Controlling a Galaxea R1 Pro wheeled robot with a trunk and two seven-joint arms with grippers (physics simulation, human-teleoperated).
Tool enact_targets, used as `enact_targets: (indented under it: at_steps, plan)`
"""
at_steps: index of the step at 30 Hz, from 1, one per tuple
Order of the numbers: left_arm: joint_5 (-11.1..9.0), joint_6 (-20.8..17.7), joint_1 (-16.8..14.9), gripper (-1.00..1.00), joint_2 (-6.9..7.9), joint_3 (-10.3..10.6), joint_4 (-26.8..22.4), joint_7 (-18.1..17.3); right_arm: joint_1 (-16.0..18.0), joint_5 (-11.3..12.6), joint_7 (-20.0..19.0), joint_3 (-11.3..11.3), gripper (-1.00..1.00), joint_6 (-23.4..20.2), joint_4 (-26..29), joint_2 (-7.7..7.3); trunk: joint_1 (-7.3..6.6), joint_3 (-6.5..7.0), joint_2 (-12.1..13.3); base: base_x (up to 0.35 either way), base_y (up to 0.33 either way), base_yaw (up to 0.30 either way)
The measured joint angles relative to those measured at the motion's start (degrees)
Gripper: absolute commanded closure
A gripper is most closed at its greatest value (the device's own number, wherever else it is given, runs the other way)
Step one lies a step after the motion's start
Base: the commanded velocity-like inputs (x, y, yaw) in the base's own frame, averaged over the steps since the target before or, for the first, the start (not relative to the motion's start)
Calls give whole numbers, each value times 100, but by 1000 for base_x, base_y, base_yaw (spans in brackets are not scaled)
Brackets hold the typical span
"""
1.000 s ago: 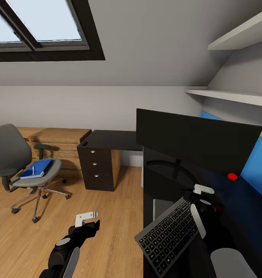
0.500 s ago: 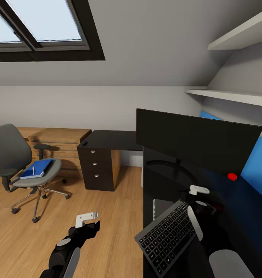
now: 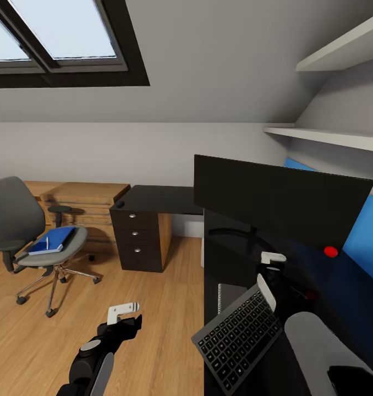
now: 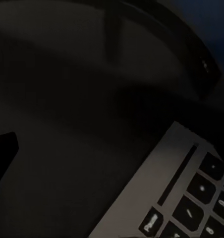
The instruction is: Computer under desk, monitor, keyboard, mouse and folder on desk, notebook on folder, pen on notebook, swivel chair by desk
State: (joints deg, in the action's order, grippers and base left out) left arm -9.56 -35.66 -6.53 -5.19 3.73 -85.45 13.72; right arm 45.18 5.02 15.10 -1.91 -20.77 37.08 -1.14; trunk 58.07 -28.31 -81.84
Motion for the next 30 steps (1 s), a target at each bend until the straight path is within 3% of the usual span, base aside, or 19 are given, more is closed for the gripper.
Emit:
enact_targets:
  at_steps: [6,8,21,30]
  plan:
    - [3,0,1,-100,0,6,0,0,750,-132,8,17,-100,697,-1556,15,0,0,0,0,0,0]
    - [4,2,0,-100,0,6,0,-2,845,-157,0,26,-100,840,-1793,19,0,0,0,8,0,0]
    - [2,9,-2,-100,0,19,0,-10,988,-178,-121,45,-100,1091,-2652,41,-1,0,-1,167,0,0]
    - [-1,9,-2,-100,0,17,-8,-17,990,-153,-117,24,-100,1174,-2724,35,-1,0,-1,66,0,0]
